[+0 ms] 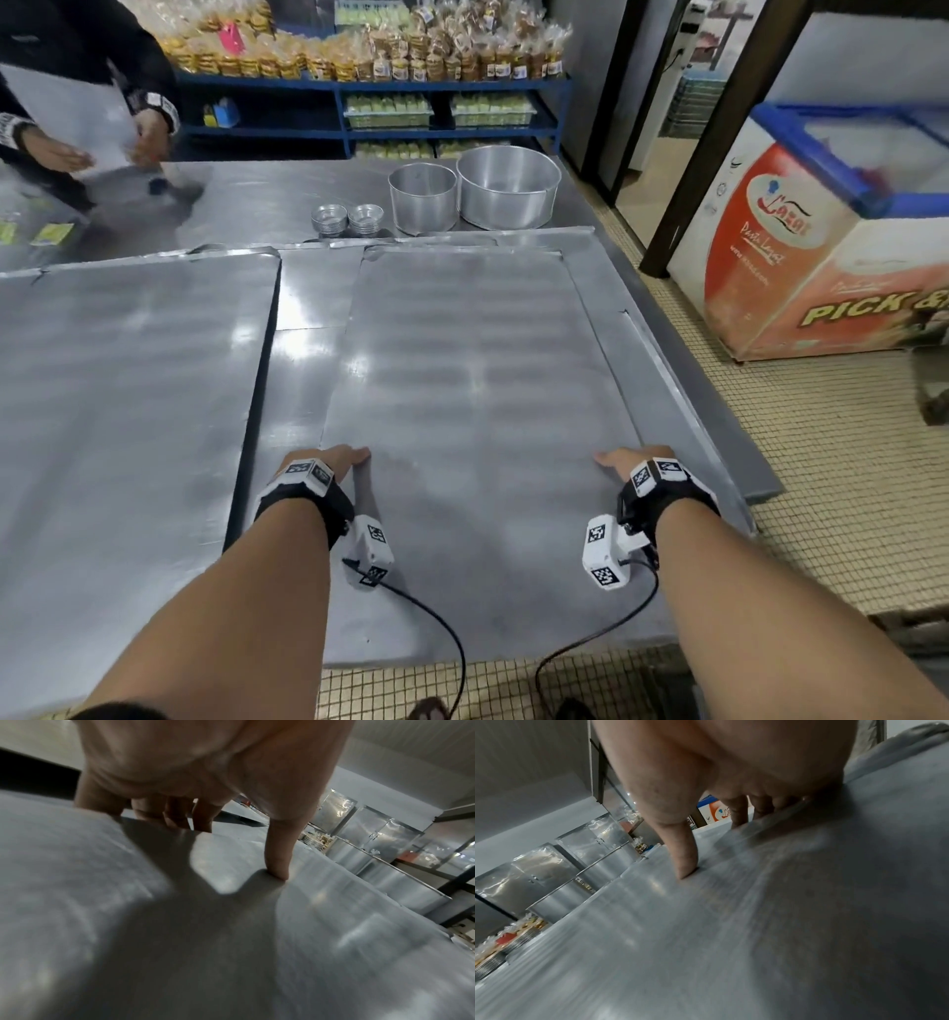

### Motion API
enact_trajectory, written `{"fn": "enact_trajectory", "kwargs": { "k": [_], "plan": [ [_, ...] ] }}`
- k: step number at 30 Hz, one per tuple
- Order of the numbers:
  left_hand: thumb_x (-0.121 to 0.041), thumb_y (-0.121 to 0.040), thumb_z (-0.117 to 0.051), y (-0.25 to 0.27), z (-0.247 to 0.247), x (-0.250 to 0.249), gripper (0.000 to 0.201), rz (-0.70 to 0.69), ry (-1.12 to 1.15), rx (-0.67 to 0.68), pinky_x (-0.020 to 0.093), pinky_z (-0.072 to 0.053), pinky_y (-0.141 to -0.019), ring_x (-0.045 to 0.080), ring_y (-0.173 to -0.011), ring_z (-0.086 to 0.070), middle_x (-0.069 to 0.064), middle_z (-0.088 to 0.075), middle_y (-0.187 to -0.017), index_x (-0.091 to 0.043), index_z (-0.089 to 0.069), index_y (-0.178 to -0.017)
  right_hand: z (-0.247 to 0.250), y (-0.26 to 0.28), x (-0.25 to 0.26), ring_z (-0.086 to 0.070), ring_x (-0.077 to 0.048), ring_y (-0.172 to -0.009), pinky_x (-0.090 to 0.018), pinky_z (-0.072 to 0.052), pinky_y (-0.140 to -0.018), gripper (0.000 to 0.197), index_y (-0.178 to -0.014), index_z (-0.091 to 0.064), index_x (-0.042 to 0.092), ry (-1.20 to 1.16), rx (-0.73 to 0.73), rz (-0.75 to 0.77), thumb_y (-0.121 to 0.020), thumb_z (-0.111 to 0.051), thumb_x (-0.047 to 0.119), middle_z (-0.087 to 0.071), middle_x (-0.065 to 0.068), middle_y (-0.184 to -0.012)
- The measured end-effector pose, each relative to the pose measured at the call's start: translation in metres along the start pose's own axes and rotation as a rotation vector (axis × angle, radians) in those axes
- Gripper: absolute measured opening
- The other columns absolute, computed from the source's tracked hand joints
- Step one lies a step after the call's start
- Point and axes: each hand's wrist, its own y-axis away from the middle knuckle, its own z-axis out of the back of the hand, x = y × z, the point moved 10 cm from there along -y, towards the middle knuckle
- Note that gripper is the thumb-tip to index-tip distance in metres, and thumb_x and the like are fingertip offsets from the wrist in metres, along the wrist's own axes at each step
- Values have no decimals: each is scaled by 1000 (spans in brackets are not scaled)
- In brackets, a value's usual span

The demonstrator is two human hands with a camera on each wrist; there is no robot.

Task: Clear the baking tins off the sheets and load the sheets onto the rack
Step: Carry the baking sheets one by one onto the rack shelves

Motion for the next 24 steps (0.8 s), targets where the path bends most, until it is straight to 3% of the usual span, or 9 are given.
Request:
{"fn": "enact_trajectory", "kwargs": {
  "k": [3,6,8,10,13,15,18,21,24],
  "plan": [
    [-56,-100,-38,5,4,-10,66,-65,-165,70,35,-40,-102,33,-128,-52,18,-47,-147,-6,-46,-143,8,33,11,-48,-28,-131,-29,-37,-105,63,-139,-47,2,178,59,25,-96,-51,48,-46,-15,-146],
    [-51,-104,-31,-9,4,-15,61,-170,-299,81,35,-41,-100,32,-124,-55,18,-55,-138,-3,-53,-133,6,54,13,-42,-28,-136,-27,-34,-107,61,-143,-43,5,231,68,84,-102,-37,49,-40,-14,-151],
    [-49,-103,-36,-8,7,-11,51,-197,-365,60,33,-41,-94,33,-121,-57,17,-59,-131,-6,-56,-121,2,65,4,-42,-28,-136,-28,-34,-106,60,-143,-43,5,280,76,102,-102,-36,48,-40,-15,-151],
    [-49,-101,-42,7,10,-5,49,-203,-329,40,29,-39,-87,33,-122,-56,17,-59,-128,-7,-56,-122,3,75,-3,-43,-28,-136,-29,-34,-107,56,-143,-44,3,317,74,108,-104,-34,43,-41,-15,-150],
    [-47,-96,-57,19,10,17,47,-103,-222,33,32,-45,-88,32,-118,-58,17,-57,-120,-4,-50,-111,5,93,-20,-44,-27,-136,-30,-34,-108,54,-142,-44,2,287,57,99,-106,-33,40,-42,-14,-150],
    [-41,-86,-73,28,8,21,56,-93,-157,38,32,-44,-80,32,-109,-60,14,-59,-118,0,-55,-120,4,93,-42,-46,-27,-134,-28,-37,-104,55,-141,-45,2,212,31,20,-103,-42,41,-44,-13,-148],
    [-46,-94,-62,44,12,23,48,-185,-330,-11,31,-46,-91,30,-113,-59,14,-58,-123,-11,-53,-125,7,107,-69,-55,-27,-124,-26,-43,-88,63,-136,-49,-3,9,-31,-26,-89,-69,34,-53,-15,-138],
    [-50,-97,-50,62,18,25,50,-307,-371,-59,31,-46,-99,29,-120,-58,8,-61,-131,-24,-49,-139,-1,123,-95,-46,-31,-132,-34,-37,-108,60,-140,-46,1,-56,-28,-38,-99,-49,45,-45,-16,-146],
    [-46,-92,-56,84,13,41,58,-357,-405,-34,30,-46,-103,27,-123,-57,5,-59,-134,-28,-42,-146,-10,144,-112,-46,-30,-133,-30,-39,-103,57,-138,-48,1,-52,-9,7,-96,-56,39,-46,-14,-146]
  ]
}}
